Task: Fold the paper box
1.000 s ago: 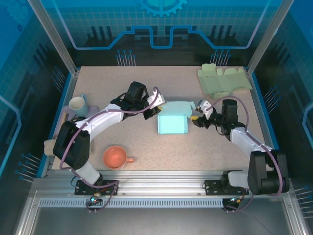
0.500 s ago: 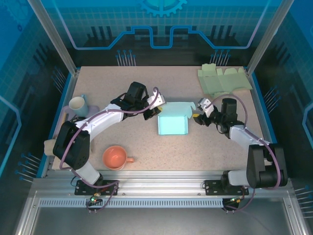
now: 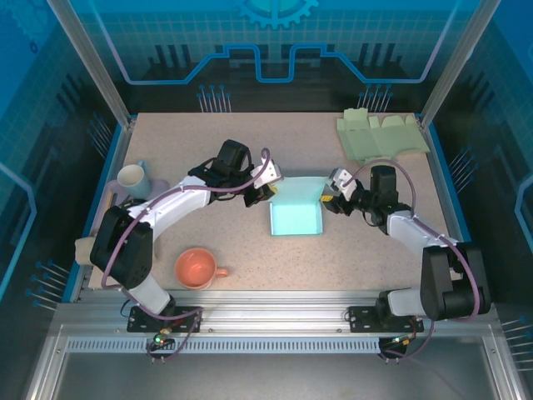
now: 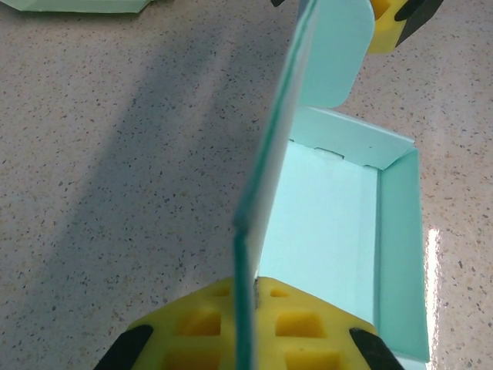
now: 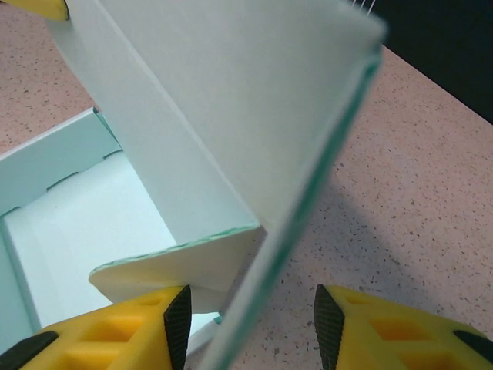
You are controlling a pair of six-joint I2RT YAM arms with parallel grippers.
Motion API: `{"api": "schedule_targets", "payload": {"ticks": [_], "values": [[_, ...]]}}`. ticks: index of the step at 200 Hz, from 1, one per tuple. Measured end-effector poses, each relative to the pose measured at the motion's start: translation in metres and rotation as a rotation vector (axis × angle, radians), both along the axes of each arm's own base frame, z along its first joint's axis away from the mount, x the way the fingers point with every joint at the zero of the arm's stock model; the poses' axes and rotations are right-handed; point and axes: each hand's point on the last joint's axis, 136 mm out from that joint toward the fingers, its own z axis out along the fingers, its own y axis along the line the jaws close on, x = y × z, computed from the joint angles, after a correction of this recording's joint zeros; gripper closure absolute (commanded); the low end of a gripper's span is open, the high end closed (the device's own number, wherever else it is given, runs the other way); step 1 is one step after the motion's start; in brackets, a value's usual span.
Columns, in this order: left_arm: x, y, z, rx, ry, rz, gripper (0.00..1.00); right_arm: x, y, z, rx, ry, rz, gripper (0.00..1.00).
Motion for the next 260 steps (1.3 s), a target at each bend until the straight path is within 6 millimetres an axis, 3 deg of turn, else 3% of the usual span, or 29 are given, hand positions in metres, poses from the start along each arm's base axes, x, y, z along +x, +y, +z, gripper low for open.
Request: {"api": "schedule_targets", "payload": {"ticks": [101,149,193,202,217,260], "values": [[-0.005,-0.001,-0.002,0.009,0.016,-0.014,1.00,-0.011,0.014,0.002,-0.023,-0.007,0.087,0.57],[-0.007,0.000,-0.004,0.023,0.017,-0.022,1.00,-0.016,0.016,0.001,-0.034,0.002,0.116,0.84],[-0.002,0.004,-0.005,0.041,0.003,0.002,0.99,-0.020,0.016,-0.003,-0.035,0.032,0.118,0.98],[0.000,0.004,-0.004,0.040,-0.004,0.006,1.00,-0.021,0.016,-0.003,-0.034,0.033,0.119,0.96],[0.002,0.004,-0.003,0.037,-0.013,0.013,1.00,-0.021,0.016,-0.003,-0.031,0.034,0.119,0.84],[-0.002,0.001,-0.001,0.018,-0.001,-0.010,1.00,-0.020,0.017,0.003,-0.029,0.012,0.120,0.80]]}}
